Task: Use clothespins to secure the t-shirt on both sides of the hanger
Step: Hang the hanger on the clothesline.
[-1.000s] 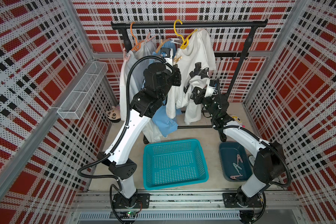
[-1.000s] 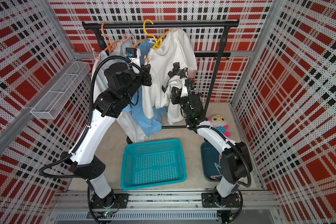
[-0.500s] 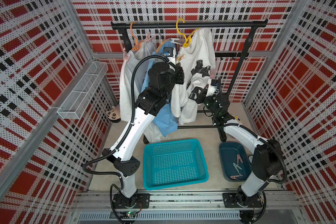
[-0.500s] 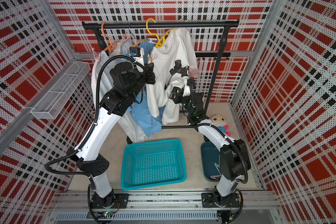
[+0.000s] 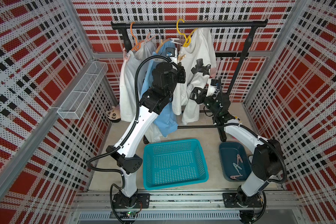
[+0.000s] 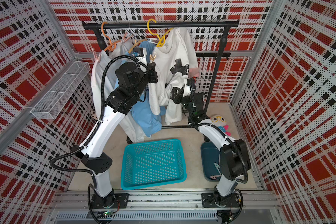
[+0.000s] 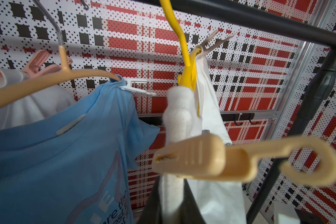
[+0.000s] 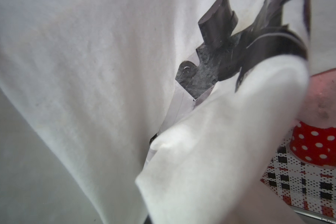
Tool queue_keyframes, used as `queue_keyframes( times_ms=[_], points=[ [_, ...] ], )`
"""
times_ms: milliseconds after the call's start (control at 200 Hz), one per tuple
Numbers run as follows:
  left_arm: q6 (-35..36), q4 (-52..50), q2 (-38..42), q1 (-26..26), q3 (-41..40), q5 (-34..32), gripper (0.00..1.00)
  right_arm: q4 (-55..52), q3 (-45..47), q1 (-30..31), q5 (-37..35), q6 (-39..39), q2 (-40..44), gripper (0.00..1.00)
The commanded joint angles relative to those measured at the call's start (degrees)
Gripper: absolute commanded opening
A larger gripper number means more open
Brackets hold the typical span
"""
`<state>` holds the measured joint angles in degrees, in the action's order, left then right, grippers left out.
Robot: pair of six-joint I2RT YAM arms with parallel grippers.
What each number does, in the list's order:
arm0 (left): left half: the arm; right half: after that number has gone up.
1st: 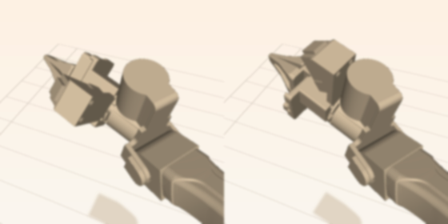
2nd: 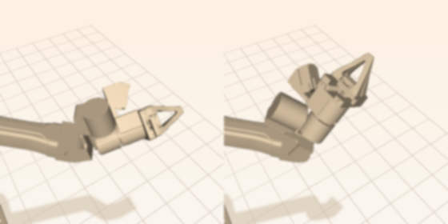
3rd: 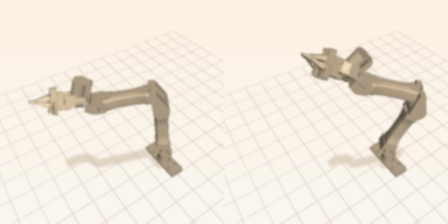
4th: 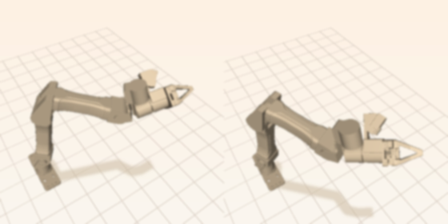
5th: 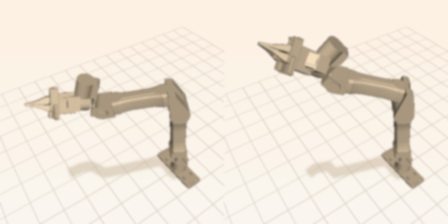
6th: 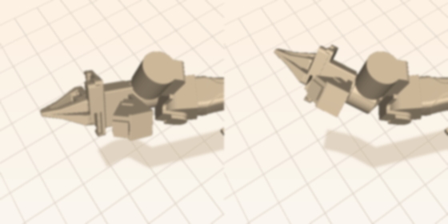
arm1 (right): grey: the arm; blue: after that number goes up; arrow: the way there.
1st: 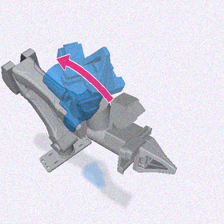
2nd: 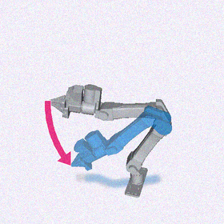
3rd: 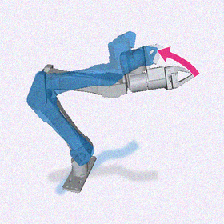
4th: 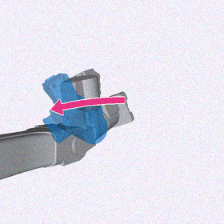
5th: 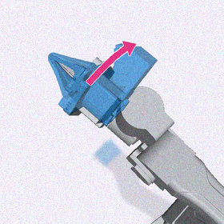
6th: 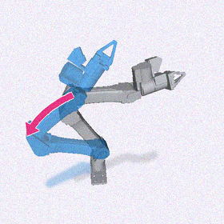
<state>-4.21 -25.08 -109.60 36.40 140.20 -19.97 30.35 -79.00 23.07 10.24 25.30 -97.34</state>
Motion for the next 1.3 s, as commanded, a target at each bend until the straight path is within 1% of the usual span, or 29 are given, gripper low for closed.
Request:
queue_keyframes(
  times_ms=[0, 135, 281, 376, 411, 466, 486, 536, 586, 672, 732, 917, 1027, 1067, 1107, 1158, 1183, 1248, 1298],
  points=[
    [0.2, 4.1, 0.2, -0.1, 1.5, -0.8, 0.0, 2.5, 1.0, -0.4, 0.7, -0.7, 2.3, 0.0],
    [0.8, 2.8, 0.9, 1.0, 0.2, -1.6, 0.0, 2.1, 2.7, -0.4, 1.1, -0.8, 3.3, 0.0],
    [3.7, 2.6, 3.8, 4.1, -3.0, -5.4, 0.0, 2.6, 5.8, -0.3, 1.4, -0.9, 5.0, 0.0],
    [4.1, 2.2, 5.6, 5.5, -5.3, -5.6, 0.0, 3.3, 8.1, -0.4, 1.9, -1.0, 6.2, 0.0],
    [4.2, 1.7, 6.1, 5.9, -5.8, -5.5, 0.02, 3.4, 9.0, -0.4, 2.0, -1.0, 6.7, 0.0],
    [4.7, 1.2, 6.8, 6.5, -6.7, -6.1, 0.08, 3.5, 10.2, -0.3, 2.1, -1.0, 7.4, 0.0],
    [4.9, 1.2, 7.1, 6.7, -7.0, -6.5, 0.12, 3.5, 10.6, -0.4, 2.1, -1.0, 7.7, 0.0],
    [5.2, 1.2, 8.0, 7.1, -8.0, -7.2, 0.31, 3.4, 11.3, -0.4, 2.2, -1.0, 8.1, 0.0],
    [5.7, 1.2, 8.6, 7.3, -8.6, -7.1, 0.38, 3.4, 12.0, -0.4, 2.3, -1.1, 8.6, 0.0],
    [5.9, 1.2, 9.3, 7.7, -8.8, -6.9, 0.59, 3.5, 12.9, -0.4, 2.5, -1.5, 9.2, 0.0],
    [6.2, 1.4, 9.9, 8.1, -8.8, -6.6, 0.69, 3.7, 13.6, -0.3, 2.5, -2.5, 9.4, 0.0],
    [7.7, 1.6, 12.4, 10.1, -10.2, -6.7, 0.81, 4.2, 16.6, -0.5, 2.1, -6.1, 9.4, 0.0],
    [11.2, 2.7, 16.0, 11.8, -14.9, -7.0, 0.96, 5.9, 18.9, -0.7, 1.9, -8.2, 8.5, 0.0],
    [12.9, 3.8, 17.9, 12.7, -17.2, -8.5, 1.0, 6.2, 19.5, -1.0, 1.6, -8.3, 8.0, 0.0],
    [14.2, 5.2, 19.7, 13.5, -20.0, -10.1, 0.98, 6.8, 20.0, -1.4, 1.5, -8.1, 7.3, 0.03],
    [14.9, 7.3, 22.4, 14.2, -24.2, -11.6, 0.98, 7.5, 20.6, -2.1, 1.6, -8.1, 6.6, 0.1],
    [15.1, 8.3, 23.8, 14.4, -26.3, -12.0, 0.98, 7.9, 20.9, -2.4, 1.7, -8.2, 6.2, 0.12],
    [15.2, 11.7, 28.8, 14.5, -32.8, -12.9, 0.98, 8.4, 21.6, -2.9, 2.4, -8.7, 5.4, 0.16],
    [15.4, 15.0, 32.8, 14.6, -38.9, -13.1, 0.98, 7.5, 21.9, -3.0, 3.6, -9.7, 4.9, 0.22]
  ],
)
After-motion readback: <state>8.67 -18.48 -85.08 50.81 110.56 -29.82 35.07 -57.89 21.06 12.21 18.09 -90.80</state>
